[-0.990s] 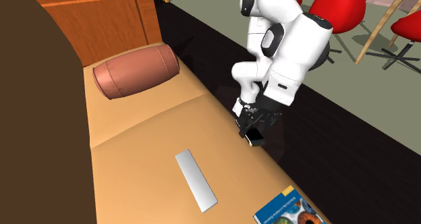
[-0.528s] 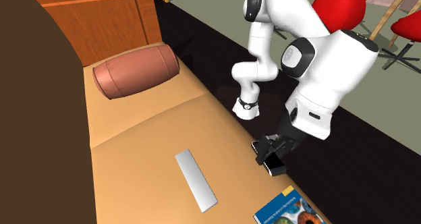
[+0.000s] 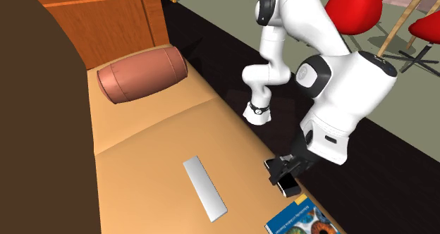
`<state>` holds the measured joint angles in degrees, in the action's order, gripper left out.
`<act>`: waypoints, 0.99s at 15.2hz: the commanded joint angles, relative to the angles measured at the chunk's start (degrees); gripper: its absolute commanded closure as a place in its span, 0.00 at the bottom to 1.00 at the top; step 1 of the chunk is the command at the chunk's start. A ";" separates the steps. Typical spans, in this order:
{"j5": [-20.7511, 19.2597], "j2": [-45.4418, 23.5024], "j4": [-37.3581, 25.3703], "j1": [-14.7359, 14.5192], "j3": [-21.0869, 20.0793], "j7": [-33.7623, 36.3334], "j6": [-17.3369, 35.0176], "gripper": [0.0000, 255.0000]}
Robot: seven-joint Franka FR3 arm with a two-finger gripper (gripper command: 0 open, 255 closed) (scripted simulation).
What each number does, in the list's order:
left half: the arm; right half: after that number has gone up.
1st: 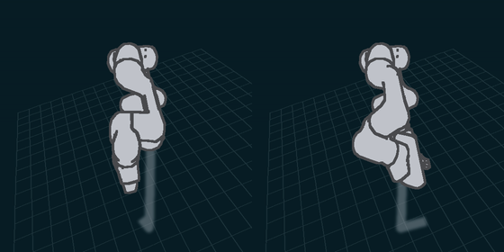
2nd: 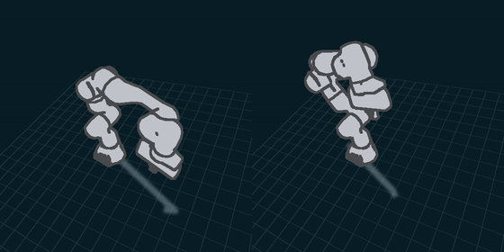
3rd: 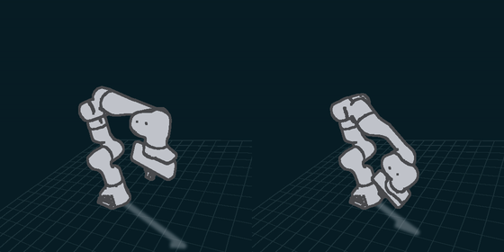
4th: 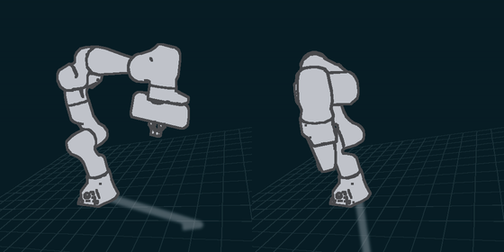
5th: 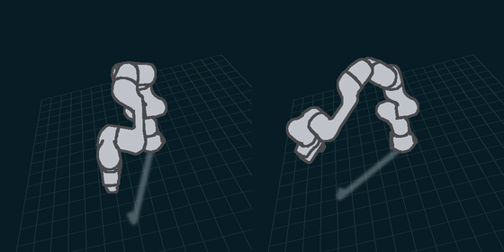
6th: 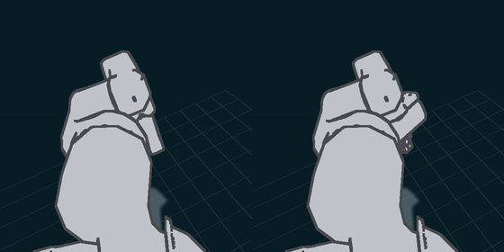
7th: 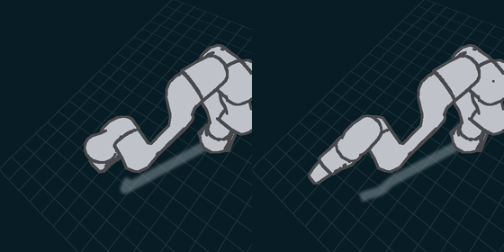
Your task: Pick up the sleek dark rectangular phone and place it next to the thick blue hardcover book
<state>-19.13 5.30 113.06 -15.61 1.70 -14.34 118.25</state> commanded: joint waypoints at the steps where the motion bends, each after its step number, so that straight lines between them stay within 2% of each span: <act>1: -0.26 -0.09 1.38 0.05 0.03 0.48 1.45 1.00; 11: -1.79 -1.87 6.97 0.33 0.25 2.98 8.54 1.00; 15: -1.79 -1.87 6.97 0.33 0.25 2.98 8.54 1.00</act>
<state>-20.90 3.47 120.02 -15.28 1.96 -11.40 126.72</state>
